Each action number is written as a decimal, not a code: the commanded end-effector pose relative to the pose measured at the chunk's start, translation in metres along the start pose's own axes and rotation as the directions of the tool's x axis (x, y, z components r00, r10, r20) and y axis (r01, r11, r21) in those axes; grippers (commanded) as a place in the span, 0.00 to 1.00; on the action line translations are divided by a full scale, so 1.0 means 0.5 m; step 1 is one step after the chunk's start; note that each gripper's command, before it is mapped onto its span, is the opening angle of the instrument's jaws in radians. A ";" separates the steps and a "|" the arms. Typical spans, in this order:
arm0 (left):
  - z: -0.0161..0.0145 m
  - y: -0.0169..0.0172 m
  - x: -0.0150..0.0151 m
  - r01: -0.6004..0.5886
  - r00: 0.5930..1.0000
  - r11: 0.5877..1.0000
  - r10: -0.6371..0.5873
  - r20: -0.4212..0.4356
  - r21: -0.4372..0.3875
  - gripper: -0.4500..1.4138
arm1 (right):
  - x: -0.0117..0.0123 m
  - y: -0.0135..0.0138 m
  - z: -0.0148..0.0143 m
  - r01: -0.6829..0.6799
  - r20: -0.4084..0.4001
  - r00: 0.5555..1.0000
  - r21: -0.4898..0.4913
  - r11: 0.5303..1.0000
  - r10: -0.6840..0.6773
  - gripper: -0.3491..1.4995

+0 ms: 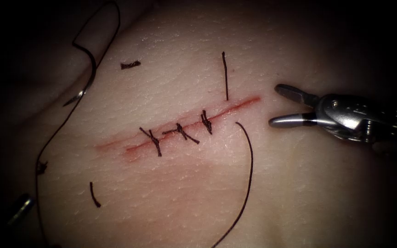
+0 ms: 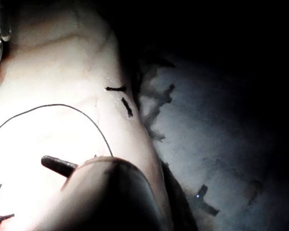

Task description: Wound Closure

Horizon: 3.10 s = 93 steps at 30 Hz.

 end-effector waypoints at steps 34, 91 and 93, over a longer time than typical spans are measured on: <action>0.0172 0.0256 0.0055 0.276 0.947 0.914 -0.312 -0.080 -0.299 0.69 | -0.0010 -0.0037 0.0034 -0.006 -0.004 1.000 0.009 1.000 0.006 0.92; 0.0232 0.0278 0.0053 0.547 0.772 0.593 -0.631 0.082 -0.590 0.00 | -0.0029 -0.0057 0.0026 -0.012 -0.001 1.000 0.014 1.000 0.012 0.90; 0.0248 0.0261 0.0041 0.553 0.764 0.583 -0.640 0.082 -0.595 0.00 | -0.0028 -0.0058 0.0026 -0.012 -0.001 1.000 0.014 1.000 0.012 0.89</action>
